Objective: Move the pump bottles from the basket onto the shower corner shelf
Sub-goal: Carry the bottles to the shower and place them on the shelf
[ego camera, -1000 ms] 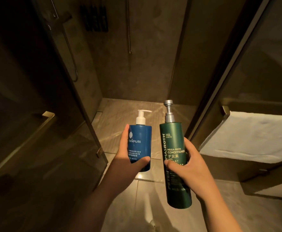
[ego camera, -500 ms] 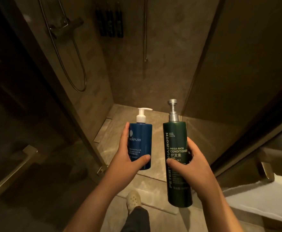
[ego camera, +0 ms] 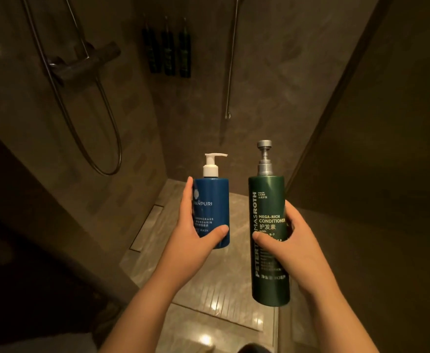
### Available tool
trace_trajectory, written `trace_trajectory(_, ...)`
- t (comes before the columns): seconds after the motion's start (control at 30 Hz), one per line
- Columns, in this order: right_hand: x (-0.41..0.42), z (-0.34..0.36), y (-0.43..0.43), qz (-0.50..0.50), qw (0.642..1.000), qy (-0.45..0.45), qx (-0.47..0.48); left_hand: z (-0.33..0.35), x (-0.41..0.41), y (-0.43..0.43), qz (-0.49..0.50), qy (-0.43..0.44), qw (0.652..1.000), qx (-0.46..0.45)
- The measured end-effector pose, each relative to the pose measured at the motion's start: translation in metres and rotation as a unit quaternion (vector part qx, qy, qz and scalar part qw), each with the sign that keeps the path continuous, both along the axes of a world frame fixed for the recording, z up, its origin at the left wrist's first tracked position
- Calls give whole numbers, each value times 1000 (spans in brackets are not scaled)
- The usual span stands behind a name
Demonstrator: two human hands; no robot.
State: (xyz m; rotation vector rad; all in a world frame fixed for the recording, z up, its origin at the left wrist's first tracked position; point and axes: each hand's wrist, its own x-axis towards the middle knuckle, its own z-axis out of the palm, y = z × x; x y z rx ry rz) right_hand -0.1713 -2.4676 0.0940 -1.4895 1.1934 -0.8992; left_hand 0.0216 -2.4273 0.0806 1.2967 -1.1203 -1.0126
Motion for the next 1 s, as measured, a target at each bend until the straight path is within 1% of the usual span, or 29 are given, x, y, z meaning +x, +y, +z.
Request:
trace_trajectory(0.2,48,-1,-71,42,999,-3,6,2,46,-49,46,-15,999,-4)
trace_trajectory(0.47,127,-3,-188,146,989,-14,-11,7,105,-125,161,-41,986,-8)
trace_trajectory(0.63,170,10,-272,233,972,-27,-31,20,127,-191,252,-48,966,-26)
trace_trajectory(0.8,206,34,-353,306,950,-47,-39,45,143,-254,310,-57,948,-37)
trace_trajectory(0.9,240,47,-389,361,929,-59,-51,54,157,-276,342,-72,936,-41)
trace_trajectory(1.0,279,56,-404,413,906,-77,-56,62,171,-279,382,-78,920,-39)
